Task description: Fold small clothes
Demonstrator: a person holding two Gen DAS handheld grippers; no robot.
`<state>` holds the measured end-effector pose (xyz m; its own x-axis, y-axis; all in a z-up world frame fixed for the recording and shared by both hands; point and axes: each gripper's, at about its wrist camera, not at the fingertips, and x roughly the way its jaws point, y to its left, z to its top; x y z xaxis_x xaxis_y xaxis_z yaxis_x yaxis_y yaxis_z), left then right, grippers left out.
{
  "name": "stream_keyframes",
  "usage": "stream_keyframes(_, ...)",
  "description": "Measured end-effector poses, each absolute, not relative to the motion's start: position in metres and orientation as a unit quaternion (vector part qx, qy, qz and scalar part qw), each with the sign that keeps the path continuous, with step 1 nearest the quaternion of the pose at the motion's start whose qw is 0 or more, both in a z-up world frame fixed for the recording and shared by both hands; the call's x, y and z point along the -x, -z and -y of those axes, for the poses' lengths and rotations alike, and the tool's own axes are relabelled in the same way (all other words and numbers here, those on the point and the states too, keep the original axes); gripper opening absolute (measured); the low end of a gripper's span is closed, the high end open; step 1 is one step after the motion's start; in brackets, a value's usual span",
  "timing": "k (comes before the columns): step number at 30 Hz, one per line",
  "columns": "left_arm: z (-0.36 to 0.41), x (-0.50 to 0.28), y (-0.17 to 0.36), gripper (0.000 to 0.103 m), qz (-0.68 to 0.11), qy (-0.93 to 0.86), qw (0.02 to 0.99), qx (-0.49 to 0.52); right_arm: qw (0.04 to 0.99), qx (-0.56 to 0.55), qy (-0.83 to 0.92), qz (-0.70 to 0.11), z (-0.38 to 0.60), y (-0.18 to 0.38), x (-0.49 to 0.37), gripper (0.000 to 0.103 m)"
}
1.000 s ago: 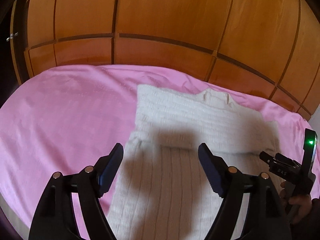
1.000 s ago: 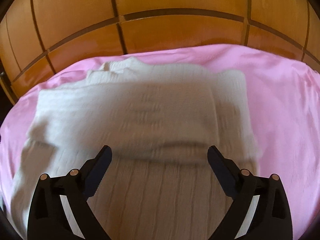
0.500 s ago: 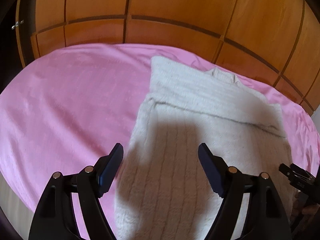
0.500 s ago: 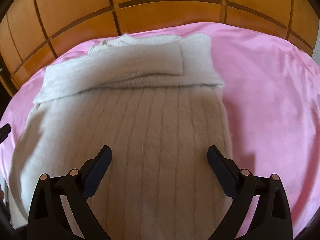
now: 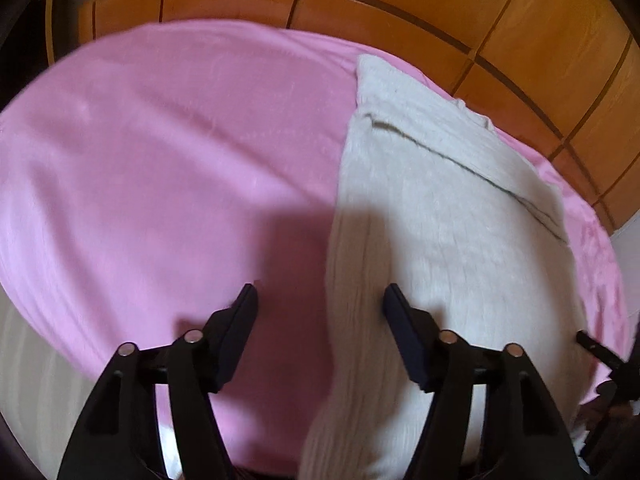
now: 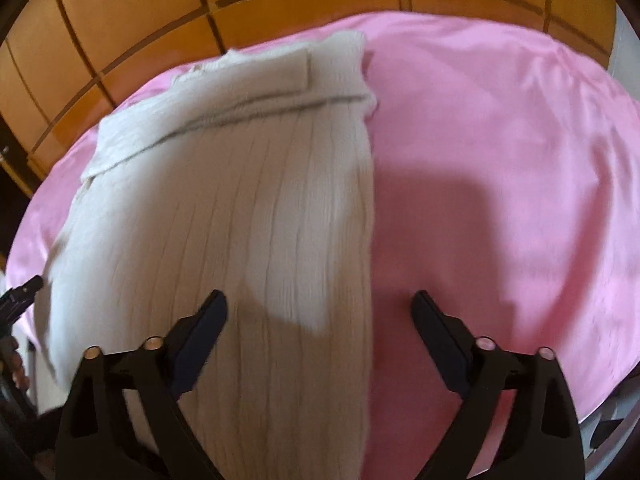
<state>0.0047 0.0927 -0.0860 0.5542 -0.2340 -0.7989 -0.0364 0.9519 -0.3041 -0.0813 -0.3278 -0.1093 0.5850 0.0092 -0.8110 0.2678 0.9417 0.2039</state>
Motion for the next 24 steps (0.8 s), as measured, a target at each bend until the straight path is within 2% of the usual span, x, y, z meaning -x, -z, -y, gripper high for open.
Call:
stream_keyframes(3, -0.092, 0.007, 0.089, 0.051, -0.475, 0.085, 0.864, 0.145, 0.872, -0.152, 0.056, -0.463, 0.323, 0.111, 0.097, 0.073)
stream_keyframes(5, -0.09, 0.012, 0.092, 0.042, -0.486, 0.105, 0.855, 0.145, 0.866, -0.156, 0.038, -0.474, 0.321, 0.113, 0.107, 0.059)
stream_keyframes(8, -0.084, 0.019, 0.095, 0.032, -0.501, 0.129, 0.845, 0.14, 0.855, -0.166, 0.007, -0.491, 0.315, 0.116, 0.119, 0.044)
stream_keyframes(9, -0.081, 0.021, 0.096, 0.021, -0.506, 0.139, 0.841, 0.134, 0.851, -0.167, -0.004, -0.498, 0.312, 0.118, 0.121, 0.04)
stream_keyframes(10, -0.079, 0.02, 0.096, 0.014, -0.508, 0.145, 0.839, 0.131, 0.848, -0.172, -0.012, -0.502, 0.311, 0.118, 0.122, 0.032)
stream_keyframes(11, -0.077, 0.021, 0.094, 0.012, -0.509, 0.152, 0.838, 0.125, 0.843, -0.178, -0.022, -0.506, 0.31, 0.118, 0.122, 0.02)
stream_keyframes(12, -0.076, 0.021, 0.09, 0.011, -0.505, 0.162, 0.839, 0.121, 0.842, -0.179, -0.035, -0.507, 0.308, 0.115, 0.121, 0.014)
stream_keyframes(16, -0.082, 0.011, 0.065, 0.01, -0.475, 0.204, 0.84, 0.164, 0.856, -0.215, -0.074, -0.464, 0.31, 0.09, 0.115, 0.011)
stream_keyframes(24, -0.077, -0.063, 0.034, 0.011, -0.436, 0.232, 0.837, 0.234, 0.88, -0.267, -0.047, -0.39, 0.344, 0.06, 0.05, 0.011)
